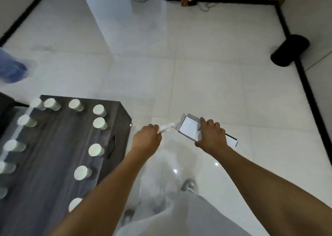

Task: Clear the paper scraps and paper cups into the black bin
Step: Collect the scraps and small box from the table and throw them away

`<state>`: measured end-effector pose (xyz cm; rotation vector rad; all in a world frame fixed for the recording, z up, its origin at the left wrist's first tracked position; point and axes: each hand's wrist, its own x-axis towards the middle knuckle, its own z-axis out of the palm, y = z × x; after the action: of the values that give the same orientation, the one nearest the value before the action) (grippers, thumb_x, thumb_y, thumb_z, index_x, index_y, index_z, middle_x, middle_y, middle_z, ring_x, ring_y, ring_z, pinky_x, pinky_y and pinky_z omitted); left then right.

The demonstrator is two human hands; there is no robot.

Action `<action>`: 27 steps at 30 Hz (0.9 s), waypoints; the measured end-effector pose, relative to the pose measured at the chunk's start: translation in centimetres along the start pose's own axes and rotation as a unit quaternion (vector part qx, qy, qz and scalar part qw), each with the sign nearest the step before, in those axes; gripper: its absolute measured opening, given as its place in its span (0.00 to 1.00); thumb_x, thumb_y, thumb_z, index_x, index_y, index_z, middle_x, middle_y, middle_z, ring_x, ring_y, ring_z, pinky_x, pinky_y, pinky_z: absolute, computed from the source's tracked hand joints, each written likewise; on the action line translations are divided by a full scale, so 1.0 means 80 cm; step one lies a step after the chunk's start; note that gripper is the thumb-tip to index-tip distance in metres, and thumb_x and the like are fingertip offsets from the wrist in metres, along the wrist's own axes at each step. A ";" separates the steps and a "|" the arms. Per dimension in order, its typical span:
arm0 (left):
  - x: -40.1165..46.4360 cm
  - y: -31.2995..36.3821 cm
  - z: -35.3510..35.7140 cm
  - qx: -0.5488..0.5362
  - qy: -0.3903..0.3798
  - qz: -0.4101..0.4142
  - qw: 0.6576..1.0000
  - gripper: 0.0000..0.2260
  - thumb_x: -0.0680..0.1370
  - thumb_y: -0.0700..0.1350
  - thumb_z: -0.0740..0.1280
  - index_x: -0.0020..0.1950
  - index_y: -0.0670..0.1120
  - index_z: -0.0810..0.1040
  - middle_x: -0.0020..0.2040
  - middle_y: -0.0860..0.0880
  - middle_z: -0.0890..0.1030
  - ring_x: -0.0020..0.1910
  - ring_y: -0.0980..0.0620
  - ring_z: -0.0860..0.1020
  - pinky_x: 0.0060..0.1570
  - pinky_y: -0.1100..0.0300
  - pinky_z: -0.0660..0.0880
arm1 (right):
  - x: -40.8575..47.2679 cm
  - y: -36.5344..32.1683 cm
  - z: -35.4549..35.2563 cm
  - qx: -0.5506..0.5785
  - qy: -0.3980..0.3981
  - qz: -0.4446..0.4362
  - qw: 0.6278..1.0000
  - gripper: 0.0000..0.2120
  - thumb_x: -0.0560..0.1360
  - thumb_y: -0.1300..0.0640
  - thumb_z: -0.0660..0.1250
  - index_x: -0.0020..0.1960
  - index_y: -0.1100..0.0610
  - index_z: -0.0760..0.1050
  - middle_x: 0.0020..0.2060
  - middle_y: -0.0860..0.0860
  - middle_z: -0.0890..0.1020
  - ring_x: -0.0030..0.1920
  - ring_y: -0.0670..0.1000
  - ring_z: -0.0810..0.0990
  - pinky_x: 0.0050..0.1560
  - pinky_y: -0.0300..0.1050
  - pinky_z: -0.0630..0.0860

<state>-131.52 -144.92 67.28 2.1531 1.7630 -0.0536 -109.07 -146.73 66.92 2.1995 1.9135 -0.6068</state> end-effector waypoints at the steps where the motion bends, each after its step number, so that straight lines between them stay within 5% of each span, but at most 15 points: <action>1: 0.022 0.027 0.004 0.003 0.000 0.015 1.000 0.10 0.81 0.49 0.56 0.53 0.44 0.73 0.50 0.46 0.77 0.50 0.45 0.75 0.45 0.52 0.72 | 0.009 0.029 -0.007 0.005 0.005 0.012 1.000 0.45 0.68 0.45 0.73 0.76 0.55 0.52 0.65 0.55 0.68 0.65 0.58 0.67 0.63 0.53 0.66; 10: 0.187 0.222 0.017 0.041 -0.031 0.146 0.988 0.09 0.80 0.49 0.58 0.46 0.45 0.71 0.42 0.49 0.74 0.42 0.48 0.75 0.35 0.57 0.70 | 0.086 0.225 -0.067 0.073 0.032 0.136 0.987 0.45 0.68 0.47 0.73 0.76 0.55 0.52 0.64 0.55 0.68 0.64 0.58 0.68 0.62 0.53 0.67; 20: 0.457 0.421 -0.005 0.058 -0.078 0.255 0.962 0.09 0.80 0.49 0.58 0.49 0.45 0.73 0.45 0.48 0.76 0.44 0.46 0.76 0.44 0.52 0.76 | 0.242 0.392 -0.164 0.126 0.062 0.267 0.953 0.45 0.67 0.46 0.73 0.75 0.55 0.53 0.62 0.55 0.69 0.62 0.58 0.69 0.60 0.52 0.68; 27: 0.620 0.570 -0.029 0.060 -0.083 0.318 0.943 0.09 0.80 0.48 0.59 0.49 0.44 0.74 0.45 0.48 0.76 0.44 0.46 0.76 0.38 0.57 0.69 | 0.340 0.510 -0.244 0.151 0.079 0.319 0.932 0.45 0.69 0.46 0.73 0.76 0.55 0.52 0.64 0.55 0.68 0.63 0.57 0.68 0.61 0.52 0.68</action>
<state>-77.37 -104.76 68.33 2.6136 0.9319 -0.1749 -62.85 -121.35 67.88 2.9267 1.0752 -0.6429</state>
